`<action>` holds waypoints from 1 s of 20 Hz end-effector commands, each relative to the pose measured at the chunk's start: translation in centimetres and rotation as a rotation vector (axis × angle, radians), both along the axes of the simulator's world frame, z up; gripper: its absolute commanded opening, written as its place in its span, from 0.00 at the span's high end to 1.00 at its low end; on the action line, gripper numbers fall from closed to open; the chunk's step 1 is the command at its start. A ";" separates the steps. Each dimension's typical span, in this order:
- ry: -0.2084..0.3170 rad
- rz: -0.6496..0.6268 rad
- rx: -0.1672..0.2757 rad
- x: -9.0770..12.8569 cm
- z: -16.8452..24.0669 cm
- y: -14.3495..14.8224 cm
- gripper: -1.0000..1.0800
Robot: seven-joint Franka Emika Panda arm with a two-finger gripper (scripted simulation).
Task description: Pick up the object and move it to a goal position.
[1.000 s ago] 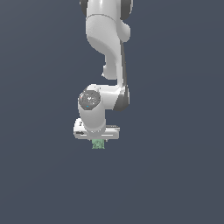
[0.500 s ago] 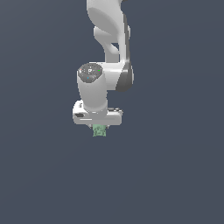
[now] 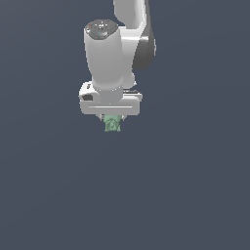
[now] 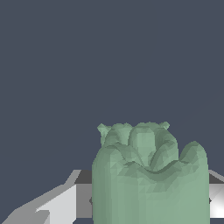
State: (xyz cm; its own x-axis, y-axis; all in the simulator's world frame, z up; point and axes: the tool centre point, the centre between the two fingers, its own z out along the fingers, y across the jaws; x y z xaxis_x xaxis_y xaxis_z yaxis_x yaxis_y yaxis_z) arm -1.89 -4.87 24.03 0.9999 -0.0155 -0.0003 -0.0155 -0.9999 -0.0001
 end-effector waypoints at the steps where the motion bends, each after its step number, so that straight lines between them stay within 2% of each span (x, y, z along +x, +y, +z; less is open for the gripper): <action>1: 0.000 0.000 0.000 -1.2 2.6 0.3 1.00; 12: 0.000 0.000 -0.001 -6.3 14.7 1.7 1.00; 20: 0.000 0.000 -0.001 -9.1 21.8 2.5 1.00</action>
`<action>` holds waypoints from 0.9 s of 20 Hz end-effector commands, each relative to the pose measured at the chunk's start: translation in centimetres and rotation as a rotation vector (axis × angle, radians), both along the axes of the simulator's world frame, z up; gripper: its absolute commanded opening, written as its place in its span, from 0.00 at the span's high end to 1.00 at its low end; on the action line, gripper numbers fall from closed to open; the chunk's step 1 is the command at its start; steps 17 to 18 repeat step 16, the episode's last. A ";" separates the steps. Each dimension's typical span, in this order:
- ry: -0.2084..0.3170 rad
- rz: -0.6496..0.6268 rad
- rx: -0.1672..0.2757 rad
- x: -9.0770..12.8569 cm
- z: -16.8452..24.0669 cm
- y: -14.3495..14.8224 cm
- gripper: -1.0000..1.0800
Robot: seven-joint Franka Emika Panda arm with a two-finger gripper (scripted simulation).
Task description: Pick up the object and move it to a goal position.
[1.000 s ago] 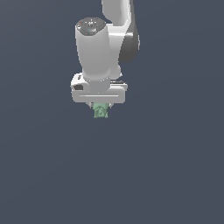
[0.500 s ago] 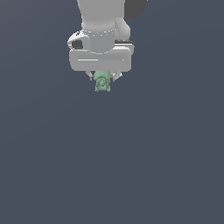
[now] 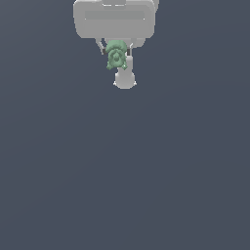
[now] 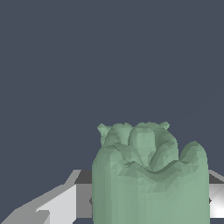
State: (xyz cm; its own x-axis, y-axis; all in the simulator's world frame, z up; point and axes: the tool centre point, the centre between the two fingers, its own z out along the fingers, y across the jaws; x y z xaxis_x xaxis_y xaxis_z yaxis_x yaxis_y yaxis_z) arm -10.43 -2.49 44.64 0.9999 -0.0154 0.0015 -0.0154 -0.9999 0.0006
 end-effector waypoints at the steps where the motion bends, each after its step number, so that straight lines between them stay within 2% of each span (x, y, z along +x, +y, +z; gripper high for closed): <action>1: 0.002 0.000 0.000 -0.7 1.8 0.2 1.00; 9: 0.001 0.000 0.001 -1.9 5.3 0.6 1.00; 18: 0.001 0.000 0.001 -1.9 5.8 0.7 1.00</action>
